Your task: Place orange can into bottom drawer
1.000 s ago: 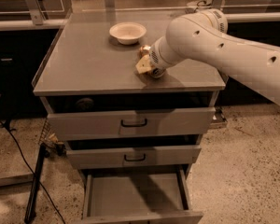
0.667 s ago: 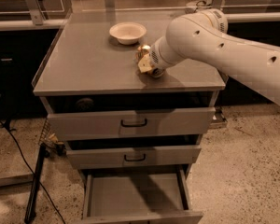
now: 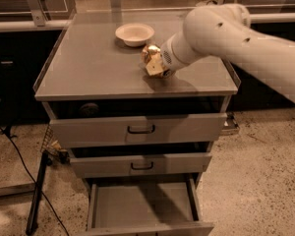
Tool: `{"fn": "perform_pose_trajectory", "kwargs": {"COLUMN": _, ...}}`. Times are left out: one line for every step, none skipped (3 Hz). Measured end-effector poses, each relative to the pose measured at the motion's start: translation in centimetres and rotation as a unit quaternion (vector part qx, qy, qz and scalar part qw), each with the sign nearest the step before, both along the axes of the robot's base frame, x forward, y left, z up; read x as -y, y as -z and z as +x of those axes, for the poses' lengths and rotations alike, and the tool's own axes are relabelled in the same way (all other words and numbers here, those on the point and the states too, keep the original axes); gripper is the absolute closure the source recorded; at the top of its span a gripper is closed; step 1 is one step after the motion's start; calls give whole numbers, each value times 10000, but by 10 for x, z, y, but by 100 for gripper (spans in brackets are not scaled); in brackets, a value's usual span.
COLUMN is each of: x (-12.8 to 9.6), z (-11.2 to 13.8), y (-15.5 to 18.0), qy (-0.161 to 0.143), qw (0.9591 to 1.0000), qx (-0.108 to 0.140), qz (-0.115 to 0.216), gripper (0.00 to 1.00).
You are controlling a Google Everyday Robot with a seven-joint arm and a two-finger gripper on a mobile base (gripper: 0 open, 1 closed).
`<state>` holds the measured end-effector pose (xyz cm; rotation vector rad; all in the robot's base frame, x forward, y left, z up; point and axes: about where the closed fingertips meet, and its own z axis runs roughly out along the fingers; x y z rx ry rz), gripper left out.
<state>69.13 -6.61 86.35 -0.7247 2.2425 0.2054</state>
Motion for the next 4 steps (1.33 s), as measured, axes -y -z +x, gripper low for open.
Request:
{"fn": "perform_pose_trajectory", "kwargs": {"x": 9, "z": -23, "y": -23, "qy": -431, "qw": 9990, "qx": 37, "qz": -83, "gripper": 100}}
{"fn": "perform_pose_trajectory", "kwargs": {"x": 29, "z": -64, "y": -51, "qy": -909, "qw": 9957, "qx": 12, "qz": -171, "gripper": 100}}
{"fn": "perform_pose_trajectory", "kwargs": {"x": 55, "z": -92, "y": -70, "qy": -1465, "qw": 9891, "qx": -136, "qz": 75, "gripper": 100}}
{"fn": "perform_pose_trajectory", "kwargs": {"x": 45, "z": -105, "y": -99, "qy": -1937, "qw": 9809, "qx": -15, "qz": 167, "gripper": 100}}
